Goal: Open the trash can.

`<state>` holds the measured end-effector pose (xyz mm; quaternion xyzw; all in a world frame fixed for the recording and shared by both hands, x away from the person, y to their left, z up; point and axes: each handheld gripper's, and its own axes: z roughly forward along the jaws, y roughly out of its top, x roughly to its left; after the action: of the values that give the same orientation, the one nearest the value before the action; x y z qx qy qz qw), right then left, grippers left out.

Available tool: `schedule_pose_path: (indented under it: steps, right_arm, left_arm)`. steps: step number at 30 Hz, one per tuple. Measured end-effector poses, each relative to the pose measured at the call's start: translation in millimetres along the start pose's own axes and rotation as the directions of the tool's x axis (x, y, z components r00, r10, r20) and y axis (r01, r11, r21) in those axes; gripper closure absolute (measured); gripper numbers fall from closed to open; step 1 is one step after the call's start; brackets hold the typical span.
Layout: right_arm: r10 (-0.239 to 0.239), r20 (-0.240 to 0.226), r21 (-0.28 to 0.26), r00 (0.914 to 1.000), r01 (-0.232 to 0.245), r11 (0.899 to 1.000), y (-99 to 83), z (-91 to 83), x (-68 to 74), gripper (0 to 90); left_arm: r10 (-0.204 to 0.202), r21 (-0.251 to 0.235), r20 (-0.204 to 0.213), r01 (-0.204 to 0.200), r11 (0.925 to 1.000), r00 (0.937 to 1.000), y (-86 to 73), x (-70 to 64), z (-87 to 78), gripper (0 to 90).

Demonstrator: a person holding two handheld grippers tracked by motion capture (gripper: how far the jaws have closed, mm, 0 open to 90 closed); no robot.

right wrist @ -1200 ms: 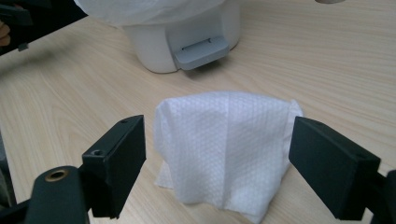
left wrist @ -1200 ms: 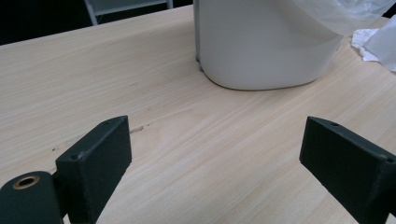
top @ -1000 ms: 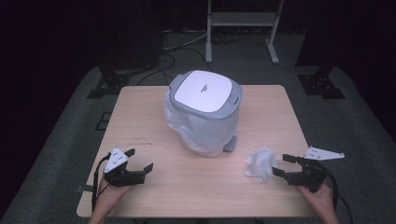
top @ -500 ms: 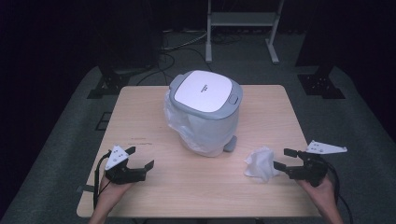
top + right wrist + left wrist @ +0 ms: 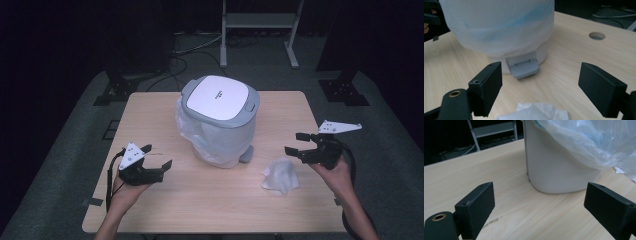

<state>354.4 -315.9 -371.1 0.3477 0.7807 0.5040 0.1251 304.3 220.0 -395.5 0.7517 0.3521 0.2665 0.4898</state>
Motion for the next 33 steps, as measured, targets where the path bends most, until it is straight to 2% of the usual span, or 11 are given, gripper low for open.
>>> schedule_pose_path:
  steps: [3,6,11,16,19,25,27,33]
  right_arm:
    - [-0.009,-0.005,-0.003,0.9999,0.009,1.0,15.1,4.3,-3.5,18.3]
    - [-0.02,-0.019,0.002,0.9996,0.02,1.0,28.9,10.3,-7.1,21.3]
    - [-0.017,-0.041,0.007,0.999,0.017,1.0,48.7,20.9,-12.0,21.3]
    - [-0.01,-0.056,-0.009,0.9984,0.01,1.0,64.9,28.0,-17.6,21.4]
    - [-0.009,-0.046,-0.005,0.9989,0.009,1.0,73.1,31.6,-19.4,21.4]
    - [-0.019,-0.025,0.006,0.9995,0.019,1.0,86.1,40.3,-23.1,21.5]
    - [-0.016,-0.026,0.008,0.9995,0.016,1.0,90.3,43.5,-25.2,21.5]
    - [-0.012,0.002,0.025,0.9999,0.012,1.0,104.3,62.0,-34.1,22.6]
  left_arm:
    - [0.013,0.002,-0.001,-0.013,0.9999,0.9999,7.3,-2.2,4.8,13.0]
    - [0.015,0.006,0.011,-0.015,0.9999,0.9998,13.3,-4.4,9.7,17.8]
    - [0.028,-0.005,0.034,-0.028,0.9996,0.999,21.8,-9.2,17.8,22.0]
    - [0.041,-0.006,0.047,-0.041,0.9991,0.998,28.9,-13.7,26.1,22.2]
    - [0.051,0.001,0.049,-0.051,0.9987,0.9975,31.5,-15.8,31.5,22.6]
    - [0.041,-0.007,0.061,-0.04,0.9992,0.9973,35.4,-19.3,37.7,23.2]
    - [0.045,-0.011,0.063,-0.045,0.9989,0.997,36.6,-20.6,38.1,26.6]
    - [0.046,0.006,0.06,-0.046,0.9989,0.9972,40.3,-23.1,41.6,29.3]
